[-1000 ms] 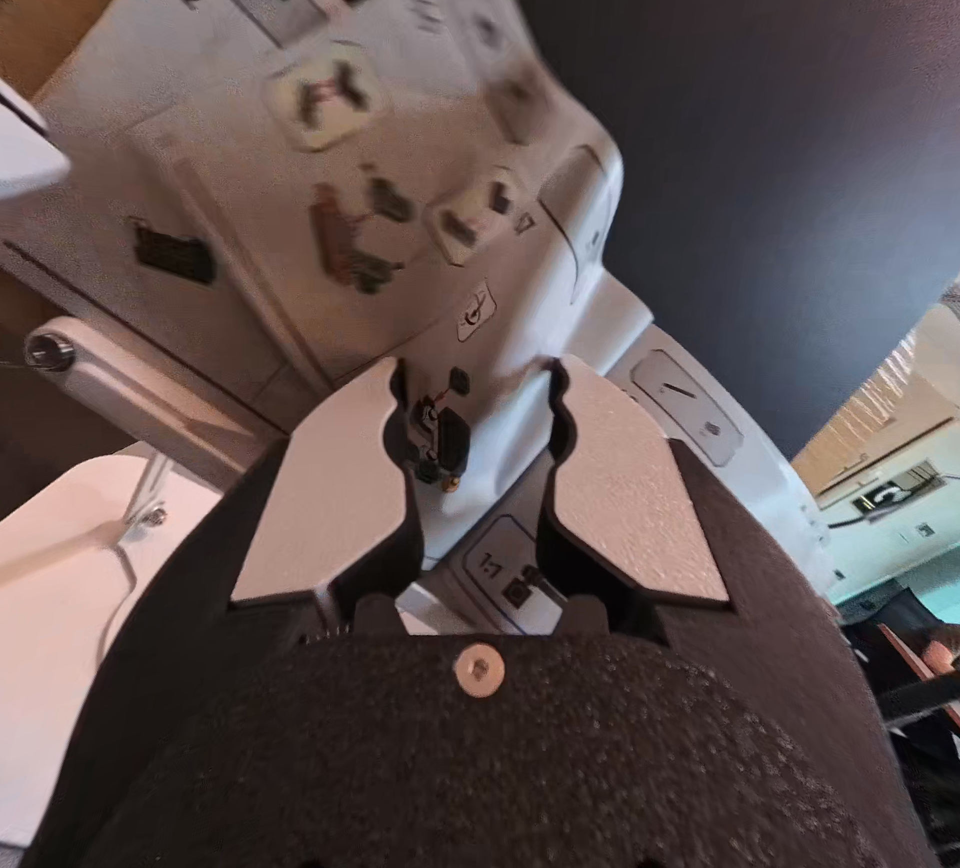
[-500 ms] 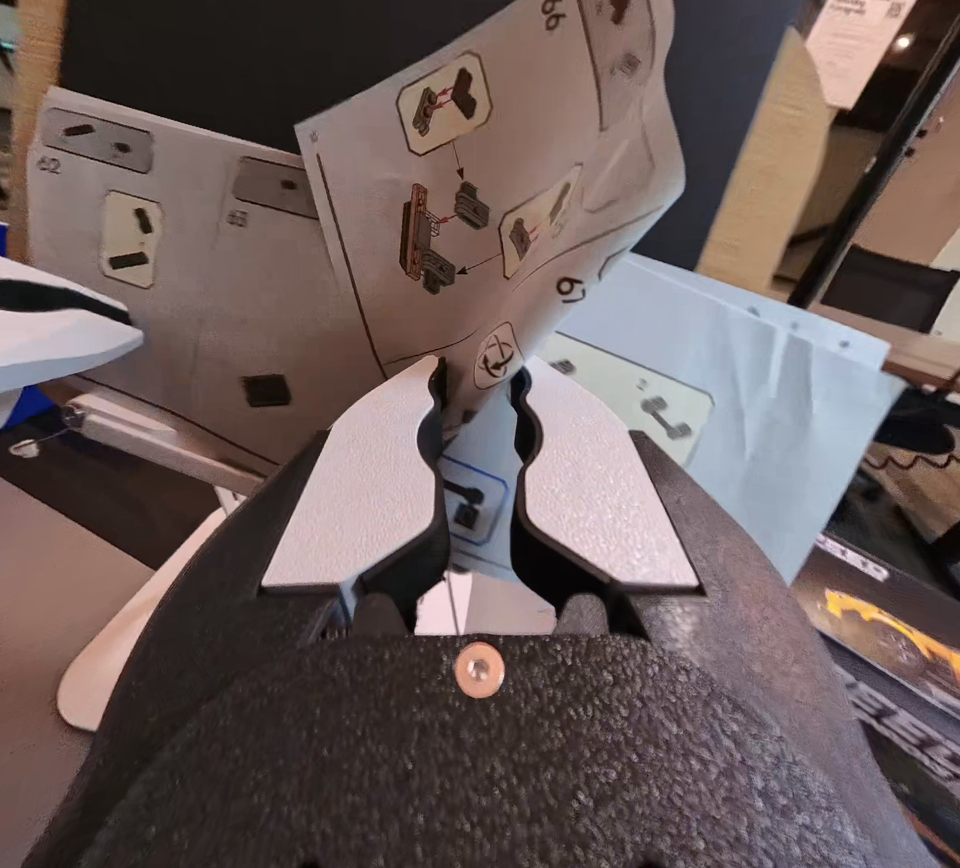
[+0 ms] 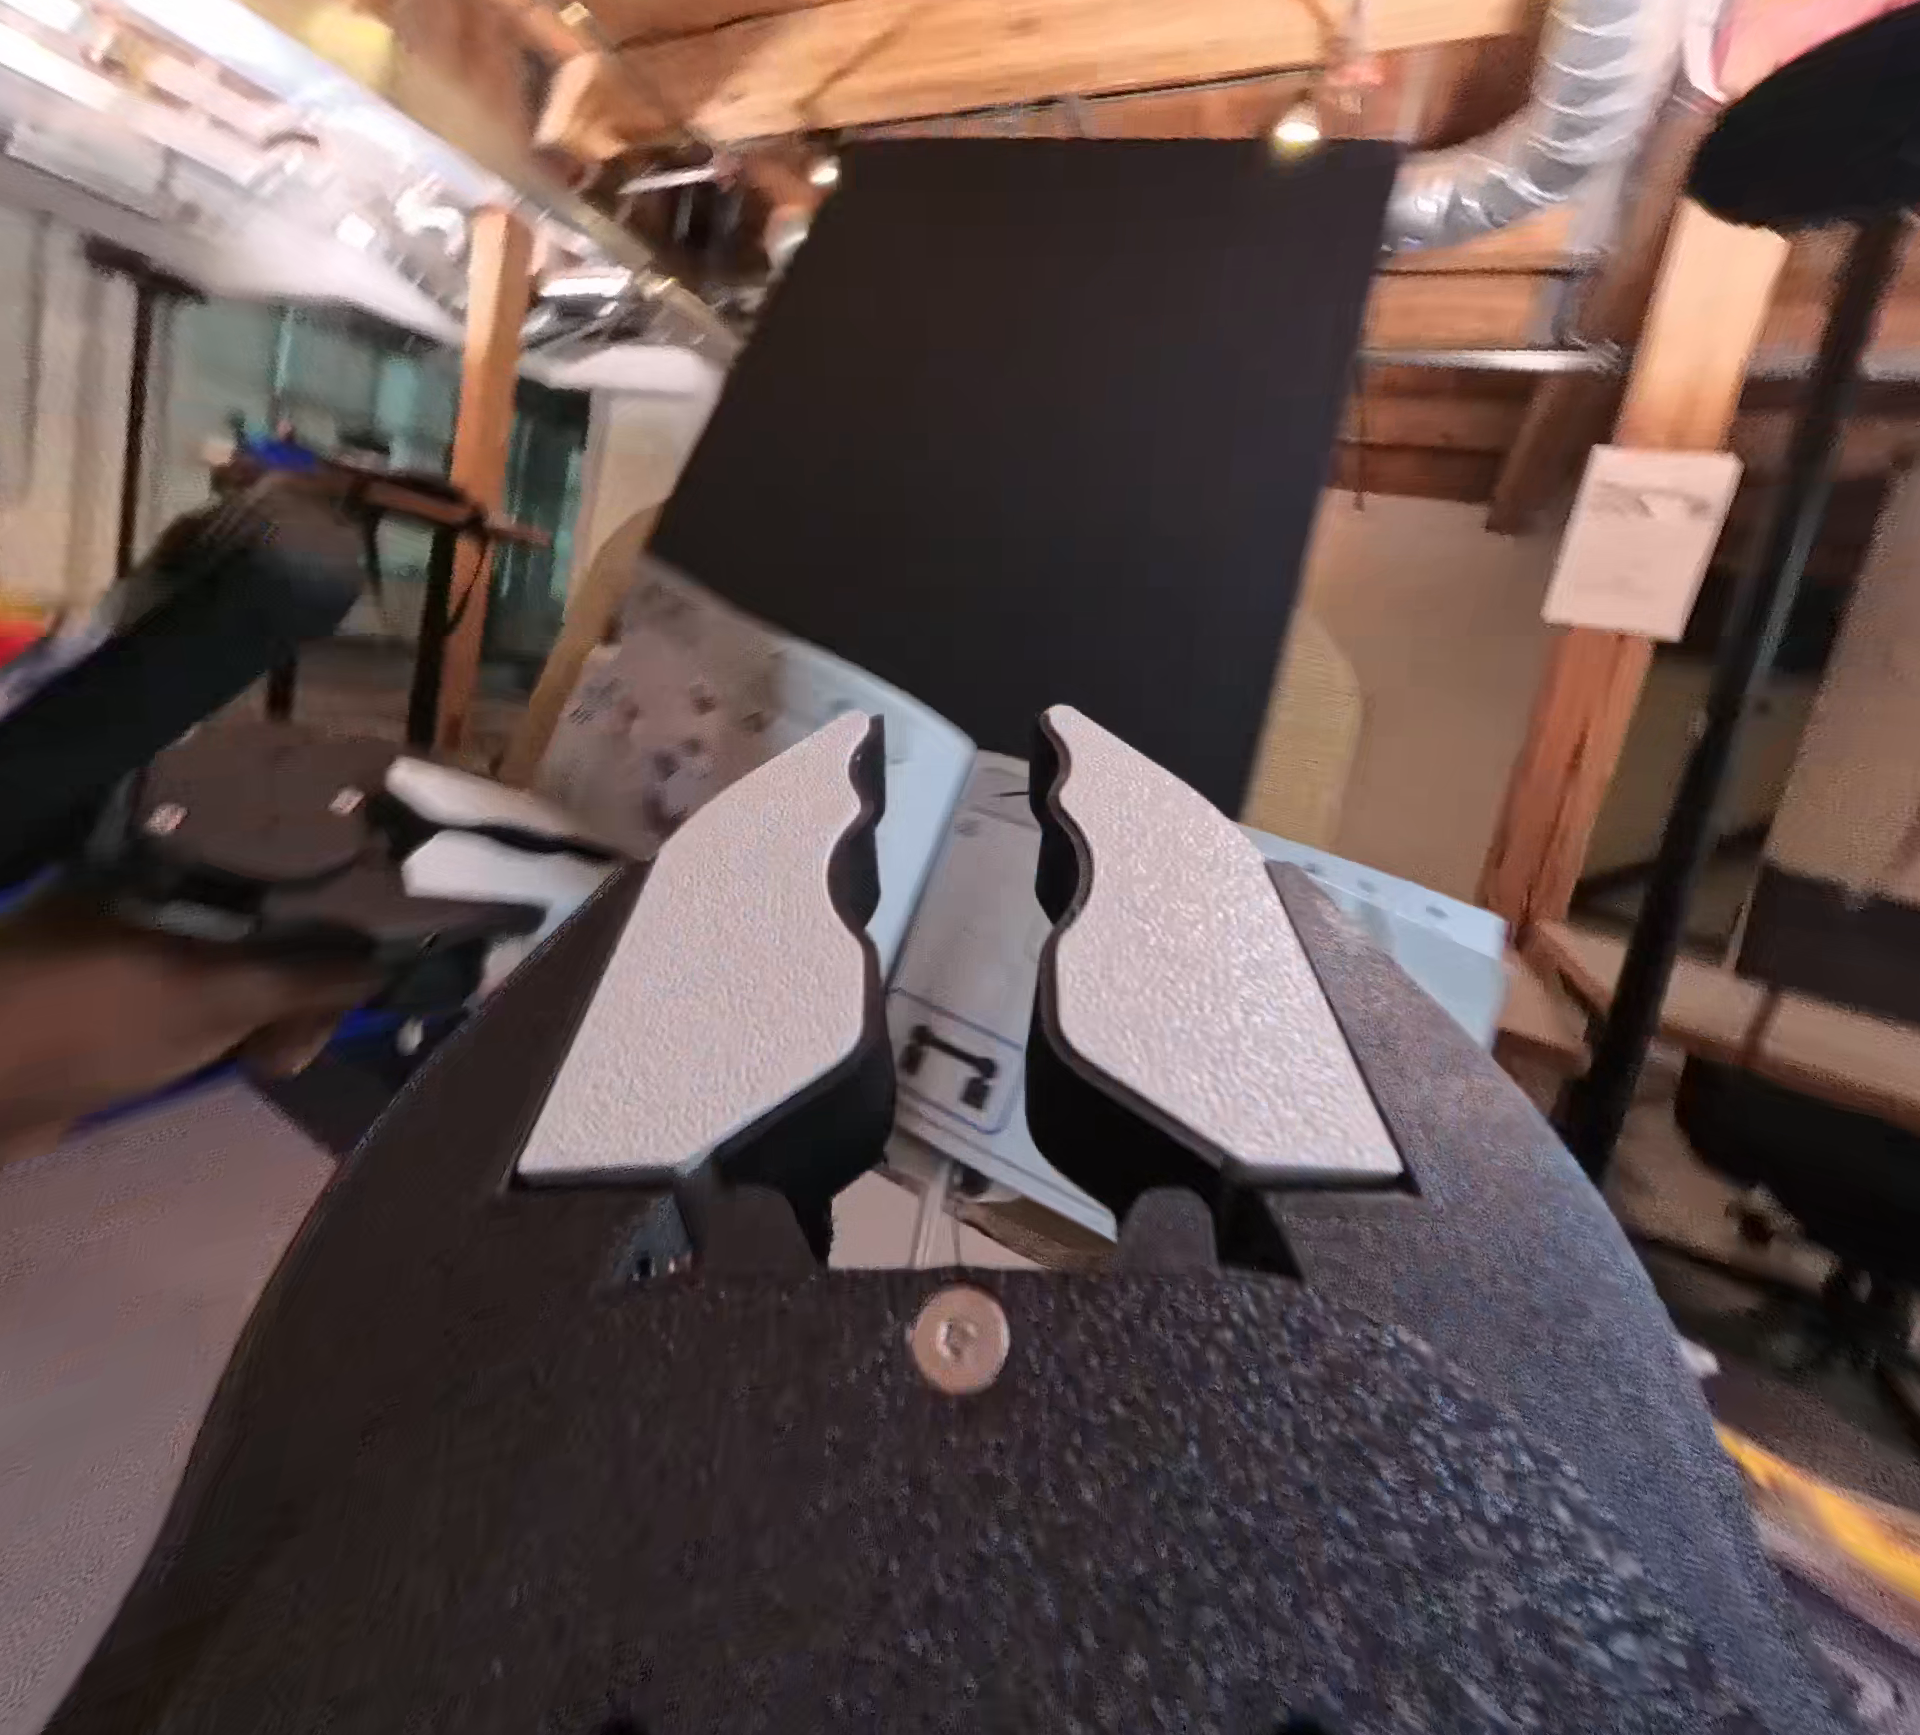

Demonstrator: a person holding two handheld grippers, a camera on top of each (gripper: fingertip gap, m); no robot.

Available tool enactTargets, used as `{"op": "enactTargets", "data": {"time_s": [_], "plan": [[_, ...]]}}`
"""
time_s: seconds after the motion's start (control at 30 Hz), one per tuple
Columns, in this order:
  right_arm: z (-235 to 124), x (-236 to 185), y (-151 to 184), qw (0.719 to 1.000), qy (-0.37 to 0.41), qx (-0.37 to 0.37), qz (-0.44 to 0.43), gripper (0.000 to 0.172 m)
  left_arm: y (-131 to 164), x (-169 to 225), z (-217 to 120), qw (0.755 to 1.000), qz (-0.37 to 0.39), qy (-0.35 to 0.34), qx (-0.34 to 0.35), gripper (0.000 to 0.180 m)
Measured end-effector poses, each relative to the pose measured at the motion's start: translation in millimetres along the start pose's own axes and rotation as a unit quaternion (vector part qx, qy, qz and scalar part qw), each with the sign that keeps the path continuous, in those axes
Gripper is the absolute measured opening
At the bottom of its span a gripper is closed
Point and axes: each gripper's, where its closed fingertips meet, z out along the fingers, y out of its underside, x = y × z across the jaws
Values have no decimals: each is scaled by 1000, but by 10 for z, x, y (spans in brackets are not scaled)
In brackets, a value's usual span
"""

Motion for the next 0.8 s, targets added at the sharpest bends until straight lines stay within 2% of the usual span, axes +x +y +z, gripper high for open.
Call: {"op": "enactTargets", "data": {"time_s": [0.07,0.13,0.23,0.3,0.4,0.47,0.57,0.67,0.8], "plan": [[89,-317,163,998,-32,-25,-56,32,-86,52,11,1000,6,3,9,3],[194,-475,415,993,-34,-65,-89,48,-174,129,33,1000,10,12,15,3],[368,-491,801,983,-3,-125,-132,84,-341,264,90,999,15,32,27,3],[483,-383,1044,973,30,-162,-163,97,-453,357,139,998,23,45,33,3],[595,-114,1259,957,82,-198,-196,77,-651,567,161,994,41,86,52,2],[594,46,1251,958,103,-199,-177,63,-781,614,85,992,42,94,73,2],[504,237,1214,967,118,-193,-114,61,-917,509,-69,990,9,80,118,0],[364,486,1189,968,151,-192,-54,57,-764,519,14,991,-37,105,74,1],[84,897,1157,960,203,-188,32,59,-507,493,139,996,-6,84,28,4]]}}
